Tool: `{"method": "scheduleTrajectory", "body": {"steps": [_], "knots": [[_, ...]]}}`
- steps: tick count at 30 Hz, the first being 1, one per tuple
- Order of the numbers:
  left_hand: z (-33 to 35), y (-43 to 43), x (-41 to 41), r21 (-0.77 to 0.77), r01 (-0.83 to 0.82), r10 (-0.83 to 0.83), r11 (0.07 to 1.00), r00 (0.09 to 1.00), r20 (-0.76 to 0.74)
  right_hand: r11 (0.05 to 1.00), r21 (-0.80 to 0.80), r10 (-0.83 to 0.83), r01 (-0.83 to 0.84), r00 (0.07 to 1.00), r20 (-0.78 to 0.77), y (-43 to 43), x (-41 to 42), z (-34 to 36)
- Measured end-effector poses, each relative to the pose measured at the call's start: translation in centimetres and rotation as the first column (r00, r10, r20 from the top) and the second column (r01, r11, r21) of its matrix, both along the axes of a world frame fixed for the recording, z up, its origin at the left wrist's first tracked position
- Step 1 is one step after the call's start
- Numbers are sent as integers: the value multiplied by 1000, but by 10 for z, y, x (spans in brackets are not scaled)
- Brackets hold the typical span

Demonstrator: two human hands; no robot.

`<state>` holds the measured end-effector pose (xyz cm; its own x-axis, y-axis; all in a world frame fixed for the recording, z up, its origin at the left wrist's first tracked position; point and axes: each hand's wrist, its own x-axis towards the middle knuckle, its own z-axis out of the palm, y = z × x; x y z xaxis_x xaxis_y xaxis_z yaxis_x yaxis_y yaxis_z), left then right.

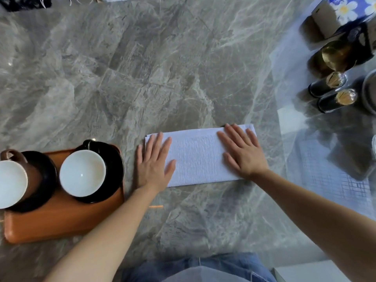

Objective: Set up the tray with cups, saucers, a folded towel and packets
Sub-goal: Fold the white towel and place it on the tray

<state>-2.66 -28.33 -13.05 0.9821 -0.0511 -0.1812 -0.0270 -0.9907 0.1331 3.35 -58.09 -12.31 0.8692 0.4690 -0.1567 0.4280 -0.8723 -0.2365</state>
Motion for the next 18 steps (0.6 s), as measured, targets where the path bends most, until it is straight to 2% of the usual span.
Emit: {"method": "scheduleTrajectory", "body": {"steps": [11,16,18], "knots": [[1,0,0,-39,-1,3,999,1000,31,997,67,-41,39,998,37,3,1,-2],[-1,-1,-1,-59,-15,18,998,998,59,941,267,-214,209,977,-8,4,-20,3],[4,-7,1,-99,-58,64,993,996,54,910,293,-301,292,954,-18,1,-51,4]]}}
